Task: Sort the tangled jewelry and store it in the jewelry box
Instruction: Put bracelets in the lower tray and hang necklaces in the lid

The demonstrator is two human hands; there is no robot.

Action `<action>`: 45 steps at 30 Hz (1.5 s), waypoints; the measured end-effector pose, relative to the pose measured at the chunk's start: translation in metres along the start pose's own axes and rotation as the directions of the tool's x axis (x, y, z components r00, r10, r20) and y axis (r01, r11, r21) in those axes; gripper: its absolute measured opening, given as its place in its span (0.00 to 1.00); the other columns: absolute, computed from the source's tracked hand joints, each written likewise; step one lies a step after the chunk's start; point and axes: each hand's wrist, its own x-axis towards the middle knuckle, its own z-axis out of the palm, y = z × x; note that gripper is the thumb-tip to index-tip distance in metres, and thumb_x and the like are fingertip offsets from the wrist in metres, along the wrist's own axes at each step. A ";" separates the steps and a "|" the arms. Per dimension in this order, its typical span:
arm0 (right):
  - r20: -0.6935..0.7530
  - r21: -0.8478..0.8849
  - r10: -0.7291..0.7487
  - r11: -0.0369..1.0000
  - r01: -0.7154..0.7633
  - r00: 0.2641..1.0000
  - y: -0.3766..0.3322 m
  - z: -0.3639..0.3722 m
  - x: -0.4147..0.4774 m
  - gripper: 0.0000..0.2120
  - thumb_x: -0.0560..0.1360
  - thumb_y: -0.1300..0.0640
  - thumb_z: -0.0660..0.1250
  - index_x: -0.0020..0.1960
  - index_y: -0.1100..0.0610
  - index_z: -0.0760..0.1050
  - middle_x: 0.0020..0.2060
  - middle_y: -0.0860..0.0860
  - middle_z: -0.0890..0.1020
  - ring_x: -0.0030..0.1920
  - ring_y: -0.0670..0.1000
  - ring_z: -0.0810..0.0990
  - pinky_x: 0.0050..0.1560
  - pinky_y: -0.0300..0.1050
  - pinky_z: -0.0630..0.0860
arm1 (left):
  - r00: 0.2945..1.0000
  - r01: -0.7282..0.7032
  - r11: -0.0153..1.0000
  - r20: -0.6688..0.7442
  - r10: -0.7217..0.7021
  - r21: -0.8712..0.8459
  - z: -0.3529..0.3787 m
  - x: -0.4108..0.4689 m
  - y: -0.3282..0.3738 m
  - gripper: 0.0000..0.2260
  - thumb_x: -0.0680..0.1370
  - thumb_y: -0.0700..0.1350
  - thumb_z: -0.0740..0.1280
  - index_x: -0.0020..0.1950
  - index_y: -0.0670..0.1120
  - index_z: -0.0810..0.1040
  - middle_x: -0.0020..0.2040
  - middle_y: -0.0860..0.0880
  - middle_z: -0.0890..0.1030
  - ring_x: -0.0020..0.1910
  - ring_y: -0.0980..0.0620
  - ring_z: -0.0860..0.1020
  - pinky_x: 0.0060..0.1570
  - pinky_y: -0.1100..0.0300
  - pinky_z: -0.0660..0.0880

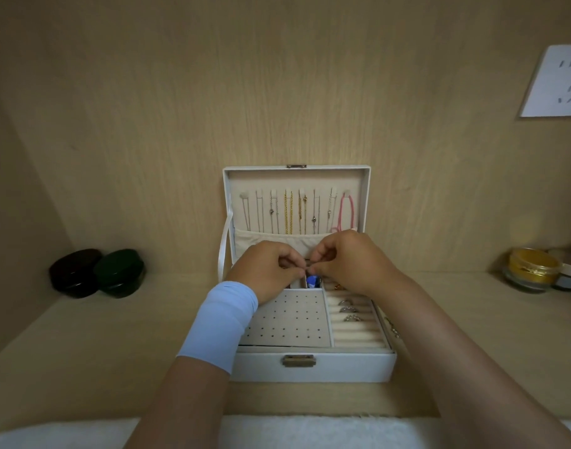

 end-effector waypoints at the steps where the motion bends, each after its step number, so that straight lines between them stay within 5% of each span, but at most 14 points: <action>1: -0.004 -0.012 -0.017 1.000 0.017 1.000 0.002 0.001 0.001 0.03 0.70 0.53 0.78 0.42 0.48 0.85 0.38 0.44 0.85 0.48 0.37 0.77 0.50 0.42 0.78 | 1.000 -0.011 1.000 -0.017 0.012 0.005 0.000 0.001 0.001 0.05 0.75 0.46 0.72 0.45 0.57 0.84 0.43 0.60 0.83 0.45 0.64 0.79 0.50 0.65 0.74; 4: 0.033 -0.088 -0.064 0.994 0.067 0.997 0.001 0.000 0.002 0.02 0.75 0.51 0.74 0.44 0.46 0.85 0.42 0.46 0.86 0.49 0.36 0.69 0.47 0.39 0.71 | 0.999 -0.031 0.999 -0.034 0.032 0.022 0.001 0.002 0.002 0.05 0.75 0.46 0.72 0.46 0.57 0.84 0.42 0.60 0.82 0.44 0.65 0.78 0.48 0.67 0.73; 7: 0.064 -0.155 -0.072 0.985 0.081 0.995 -0.002 -0.010 0.001 0.04 0.76 0.52 0.72 0.43 0.45 0.84 0.37 0.42 0.84 0.38 0.37 0.76 0.43 0.41 0.75 | 1.000 -0.026 0.995 -0.001 0.027 0.094 0.006 0.001 0.001 0.04 0.75 0.48 0.73 0.48 0.57 0.85 0.44 0.61 0.82 0.47 0.62 0.79 0.54 0.61 0.76; 11: 0.093 -0.299 -0.073 0.949 0.098 0.993 -0.002 -0.013 -0.002 0.06 0.75 0.50 0.71 0.40 0.43 0.82 0.38 0.42 0.83 0.40 0.41 0.79 0.41 0.41 0.76 | 0.998 -0.035 0.984 0.048 0.027 0.176 0.006 0.000 0.002 0.05 0.76 0.51 0.71 0.50 0.58 0.85 0.46 0.61 0.78 0.51 0.57 0.78 0.55 0.58 0.75; 15: 0.118 -0.366 -0.130 0.916 0.165 0.984 -0.003 -0.004 -0.005 0.07 0.77 0.51 0.68 0.47 0.44 0.85 0.43 0.42 0.83 0.43 0.44 0.79 0.43 0.43 0.77 | 1.000 -0.030 0.983 0.014 0.028 0.180 0.002 0.001 0.000 0.04 0.76 0.51 0.71 0.50 0.57 0.84 0.48 0.60 0.79 0.49 0.58 0.77 0.55 0.58 0.75; 21: 0.002 -0.384 -0.156 0.912 0.145 0.988 0.002 -0.004 -0.002 0.07 0.77 0.50 0.69 0.43 0.47 0.84 0.38 0.45 0.80 0.35 0.38 0.69 0.33 0.36 0.64 | 0.997 -0.073 0.982 -0.018 0.078 0.173 0.009 -0.001 0.005 0.04 0.76 0.49 0.71 0.43 0.58 0.83 0.42 0.61 0.78 0.48 0.58 0.77 0.54 0.57 0.76; 25: 0.091 -0.307 -0.107 0.943 0.130 0.990 -0.001 -0.007 -0.006 0.09 0.75 0.53 0.67 0.51 0.45 0.85 0.44 0.43 0.82 0.42 0.45 0.78 0.41 0.42 0.75 | 0.995 -0.079 0.960 -0.034 0.091 0.268 0.014 -0.001 0.007 0.02 0.75 0.53 0.71 0.45 0.58 0.84 0.42 0.60 0.75 0.53 0.54 0.73 0.54 0.55 0.74; 31: 0.211 -0.319 -0.055 0.940 0.122 0.976 -0.003 -0.013 -0.007 0.13 0.75 0.56 0.65 0.51 0.41 0.84 0.51 0.41 0.82 0.51 0.45 0.79 0.53 0.43 0.77 | 0.998 -0.042 0.994 -0.035 0.046 0.105 0.012 -0.001 0.010 0.05 0.77 0.50 0.68 0.42 0.57 0.82 0.48 0.59 0.79 0.50 0.58 0.77 0.51 0.62 0.73; 35: 0.164 -0.265 -0.080 0.957 0.122 0.983 -0.002 -0.017 -0.006 0.14 0.76 0.60 0.66 0.51 0.43 0.85 0.48 0.40 0.82 0.51 0.43 0.79 0.55 0.42 0.77 | 0.996 -0.084 0.983 0.026 0.081 0.166 0.012 -0.002 0.010 0.04 0.76 0.51 0.70 0.46 0.57 0.84 0.44 0.61 0.77 0.46 0.60 0.75 0.51 0.62 0.73; 39: -0.035 -0.116 -0.017 0.993 0.013 0.999 0.011 -0.046 -0.007 0.12 0.77 0.62 0.66 0.47 0.47 0.84 0.48 0.40 0.80 0.53 0.44 0.78 0.58 0.43 0.75 | 0.994 -0.106 0.966 0.007 0.107 0.236 0.014 -0.004 0.011 0.04 0.77 0.53 0.69 0.47 0.57 0.84 0.45 0.61 0.76 0.50 0.57 0.73 0.53 0.59 0.73; 45: 0.033 -0.302 0.184 0.939 -0.165 0.982 0.055 -0.081 -0.017 0.13 0.73 0.62 0.65 0.40 0.45 0.83 0.42 0.43 0.84 0.45 0.47 0.82 0.50 0.50 0.81 | 0.967 -0.215 0.966 -0.107 0.231 0.144 0.030 0.007 0.044 0.03 0.77 0.48 0.69 0.48 0.56 0.81 0.46 0.59 0.76 0.51 0.56 0.75 0.55 0.56 0.74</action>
